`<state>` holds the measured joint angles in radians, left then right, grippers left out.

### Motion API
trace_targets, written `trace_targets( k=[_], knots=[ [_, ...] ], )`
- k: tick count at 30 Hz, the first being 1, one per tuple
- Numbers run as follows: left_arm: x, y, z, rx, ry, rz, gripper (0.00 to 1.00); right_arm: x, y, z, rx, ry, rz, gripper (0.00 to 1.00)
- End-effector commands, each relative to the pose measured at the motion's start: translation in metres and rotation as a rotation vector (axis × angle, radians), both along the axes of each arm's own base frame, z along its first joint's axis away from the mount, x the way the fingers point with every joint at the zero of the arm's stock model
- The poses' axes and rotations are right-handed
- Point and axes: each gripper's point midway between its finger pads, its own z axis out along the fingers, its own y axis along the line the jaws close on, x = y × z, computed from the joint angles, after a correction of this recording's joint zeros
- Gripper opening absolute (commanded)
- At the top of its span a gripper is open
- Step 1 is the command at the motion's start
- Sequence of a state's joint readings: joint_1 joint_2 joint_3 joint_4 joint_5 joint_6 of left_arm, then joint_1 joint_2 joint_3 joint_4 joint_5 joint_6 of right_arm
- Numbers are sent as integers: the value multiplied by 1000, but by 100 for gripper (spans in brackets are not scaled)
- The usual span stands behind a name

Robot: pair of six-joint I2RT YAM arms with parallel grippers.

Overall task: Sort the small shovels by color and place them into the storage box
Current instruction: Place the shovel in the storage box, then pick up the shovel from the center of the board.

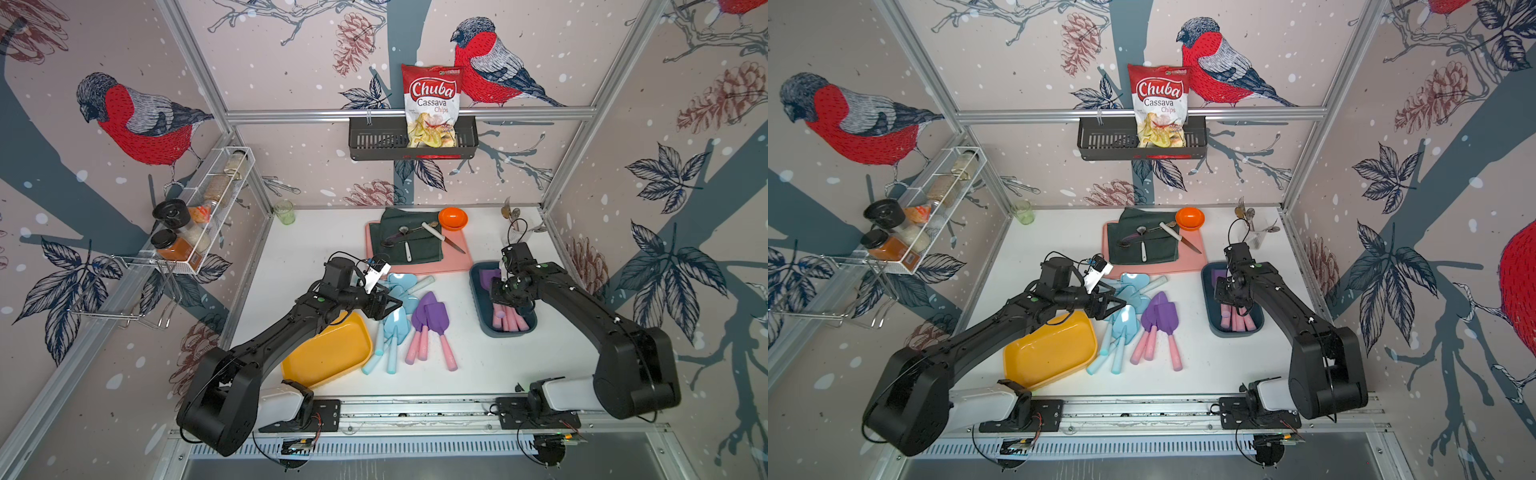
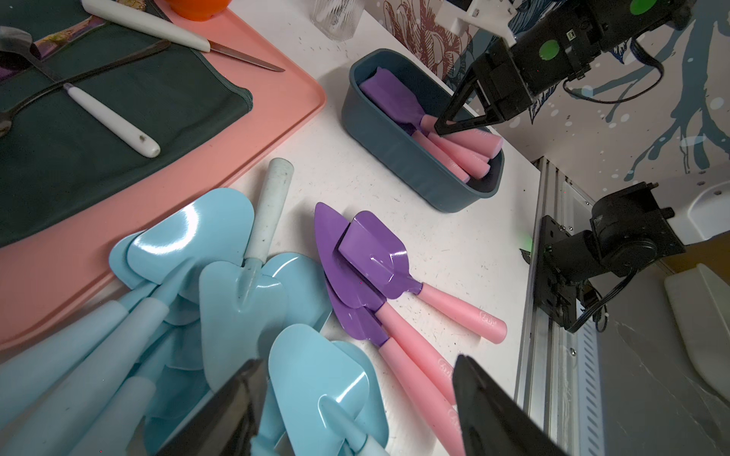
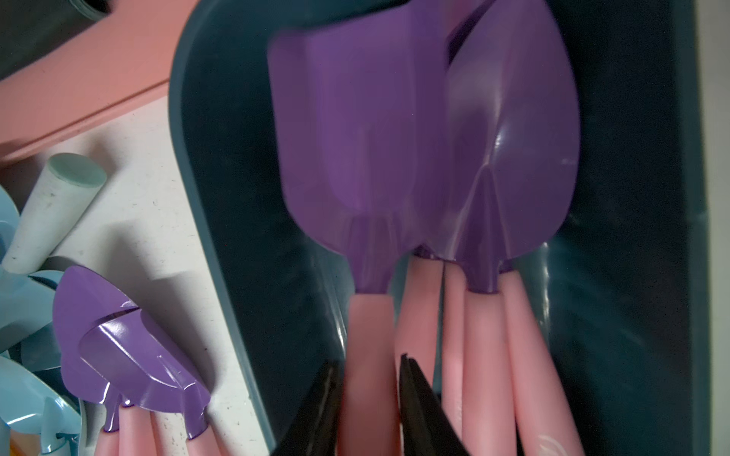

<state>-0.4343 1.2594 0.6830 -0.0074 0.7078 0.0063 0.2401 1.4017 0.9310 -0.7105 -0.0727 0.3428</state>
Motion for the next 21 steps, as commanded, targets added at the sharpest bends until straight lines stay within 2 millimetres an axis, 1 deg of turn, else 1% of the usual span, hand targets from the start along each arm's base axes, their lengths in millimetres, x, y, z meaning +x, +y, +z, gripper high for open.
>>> trace_targets(
  k=[1,3,4,9,12,15,17,19,21],
  knots=[
    [-1,-1,3,-15,-6,-13,78,-1,5,-5,16,22,26,35],
    [-1,-1,2,-15,-5,-12,78,-1,4,-9,0,32,21,42],
    [-1,-1,3,-16,-5,-13,78,-1,3,-10,-8,38,20,43],
    [-1,-1,2,-16,-5,-14,78,1,4,-7,-48,25,28,43],
    [-1,-2,2,-16,-5,-15,78,2,12,3,-77,-3,48,43],
    [-1,-1,0,-12,-1,-11,78,1,34,17,-87,-59,99,43],
    [-1,-1,0,-11,-2,-11,78,-5,55,24,-64,-83,138,44],
    [0,-1,-1,-7,-3,-10,78,-15,70,24,-54,-82,153,44],
    [0,0,-1,-4,-4,-8,78,-31,89,18,-40,-65,183,44]
  ],
)
